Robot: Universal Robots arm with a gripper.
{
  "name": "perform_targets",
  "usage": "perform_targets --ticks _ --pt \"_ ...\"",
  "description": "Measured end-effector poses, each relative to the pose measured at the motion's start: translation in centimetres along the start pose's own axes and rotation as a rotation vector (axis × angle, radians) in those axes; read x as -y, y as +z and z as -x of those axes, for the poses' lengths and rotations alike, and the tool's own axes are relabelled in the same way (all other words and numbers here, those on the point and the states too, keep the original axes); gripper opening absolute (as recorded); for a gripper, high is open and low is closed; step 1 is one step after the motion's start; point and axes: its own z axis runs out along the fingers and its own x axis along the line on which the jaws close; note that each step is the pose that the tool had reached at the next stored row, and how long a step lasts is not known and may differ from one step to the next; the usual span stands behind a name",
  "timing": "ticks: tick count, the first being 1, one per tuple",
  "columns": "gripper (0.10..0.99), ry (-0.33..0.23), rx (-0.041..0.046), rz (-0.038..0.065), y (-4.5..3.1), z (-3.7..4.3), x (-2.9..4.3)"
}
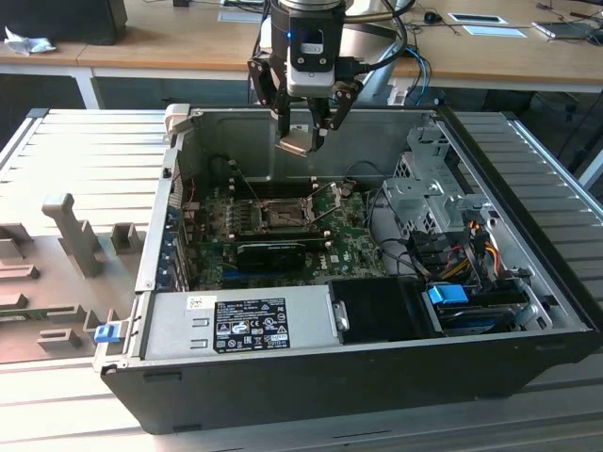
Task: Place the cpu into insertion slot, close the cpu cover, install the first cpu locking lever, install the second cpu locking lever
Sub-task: 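Place the cpu into insertion slot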
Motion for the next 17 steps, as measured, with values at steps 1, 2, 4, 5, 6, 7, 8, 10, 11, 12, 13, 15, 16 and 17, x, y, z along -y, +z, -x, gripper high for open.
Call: perform_targets --ticks 1,2,4,5,6,7,8,10,11,12,13,15,16,17 --pt "0.529 0.001 0.0001 0.000 0.00 0.00 0.00" --pt "0.529 0.002 0.0002 0.000 0.01 0.00 0.00" --pt "0.529 0.004 0.0004 0.000 0.01 0.00 0.00" --pt "0.529 0.006 0.0005 0.000 0.02 0.00 0.00" --pt "0.529 0.007 0.0006 0.000 0.02 0.00 0.00" --pt "0.529 0.010 0.0009 0.000 0.03 0.00 0.00" --pt "0.529 0.010 0.0010 0.000 0.03 0.00 0.00" --pt "0.529 0.012 0.0011 0.000 0.03 0.00 0.00" --pt "0.529 0.013 0.0012 0.000 0.03 0.00 0.00" --pt "0.529 0.014 0.0013 0.000 0.04 0.00 0.00" --pt "0.529 0.015 0.0013 0.000 0.04 0.00 0.00" --pt "0.529 0.017 0.0015 0.000 0.04 0.00 0.00" --pt "0.529 0.018 0.0017 0.000 0.05 0.00 0.00" --pt "0.529 0.019 0.0017 0.000 0.05 0.00 0.01"
